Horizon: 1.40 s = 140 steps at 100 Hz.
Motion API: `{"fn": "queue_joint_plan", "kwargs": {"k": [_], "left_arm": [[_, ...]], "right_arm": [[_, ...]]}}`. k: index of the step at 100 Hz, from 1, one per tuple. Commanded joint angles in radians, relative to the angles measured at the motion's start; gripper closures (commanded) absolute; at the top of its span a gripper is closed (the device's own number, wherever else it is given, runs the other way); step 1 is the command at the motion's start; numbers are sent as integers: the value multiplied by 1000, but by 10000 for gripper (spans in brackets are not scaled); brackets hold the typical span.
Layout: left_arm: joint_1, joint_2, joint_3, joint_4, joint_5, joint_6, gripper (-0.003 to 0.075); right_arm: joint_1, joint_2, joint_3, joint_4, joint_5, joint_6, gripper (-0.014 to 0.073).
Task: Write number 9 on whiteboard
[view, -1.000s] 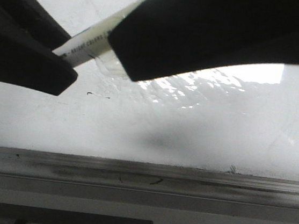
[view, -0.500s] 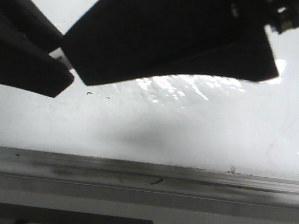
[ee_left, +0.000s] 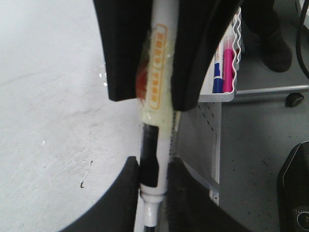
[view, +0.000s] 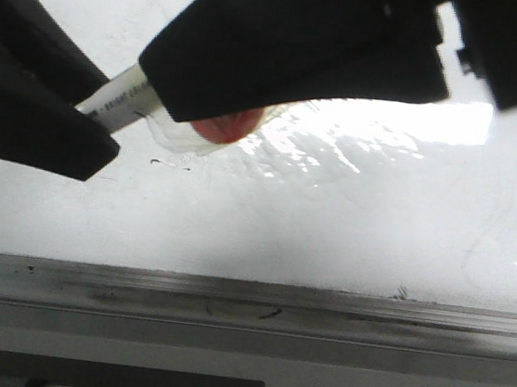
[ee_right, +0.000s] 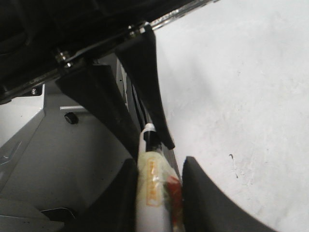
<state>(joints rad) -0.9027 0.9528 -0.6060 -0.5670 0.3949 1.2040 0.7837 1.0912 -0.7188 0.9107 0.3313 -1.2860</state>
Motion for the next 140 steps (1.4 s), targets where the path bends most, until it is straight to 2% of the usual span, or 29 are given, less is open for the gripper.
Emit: {"fn": "queue_joint_plan", "kwargs": {"k": [1,17,26,33,43,50,57,65,74,85,96,115,124,131,140], "left_arm": [[-5,-15,-36,-46,-75,-9,741],[-5,-15,-36,-61,-101,-15,740],[-5,-21,-36,-103,-149,-15,712],[-3,-39,-36,-137,-178,-22,612],[-3,-77,-36,-217,-191,-21,381],[-3,-120,-36,-267,-191,-21,252],[-3,-170,-36,-299,-189,-21,207],[-3,-232,-36,-349,-200,-21,215],[-3,-291,-36,-393,-226,-21,260],[-3,-359,-30,-425,-264,-21,351],[-3,-413,-11,-468,-324,-21,469],[-3,-468,72,-549,-369,-21,738],[-3,-481,107,-585,-371,-21,741],[-3,-481,118,-617,-371,-21,741],[-3,-481,125,-631,-371,-21,741]], "right_arm": [[2,-3,-37,30,-4,1,568],[2,-3,-37,30,2,1,663],[-2,-3,-37,30,4,13,662],[-18,-10,-51,25,54,79,662],[-58,-14,-112,-48,218,215,662],[-81,-14,-185,-227,363,409,660],[-85,-14,-270,-463,522,616,653],[-83,-16,-362,-695,672,799,653],[-81,-47,-439,-776,716,868,652],[-62,-140,-449,-784,582,868,641],[-30,-227,-388,-822,473,869,629],[-21,-394,-99,-1010,252,953,629],[-25,-455,-1,-1110,102,1073,629],[-24,-469,30,-1129,31,1080,632],[-24,-447,31,-1134,22,1080,634]]}}
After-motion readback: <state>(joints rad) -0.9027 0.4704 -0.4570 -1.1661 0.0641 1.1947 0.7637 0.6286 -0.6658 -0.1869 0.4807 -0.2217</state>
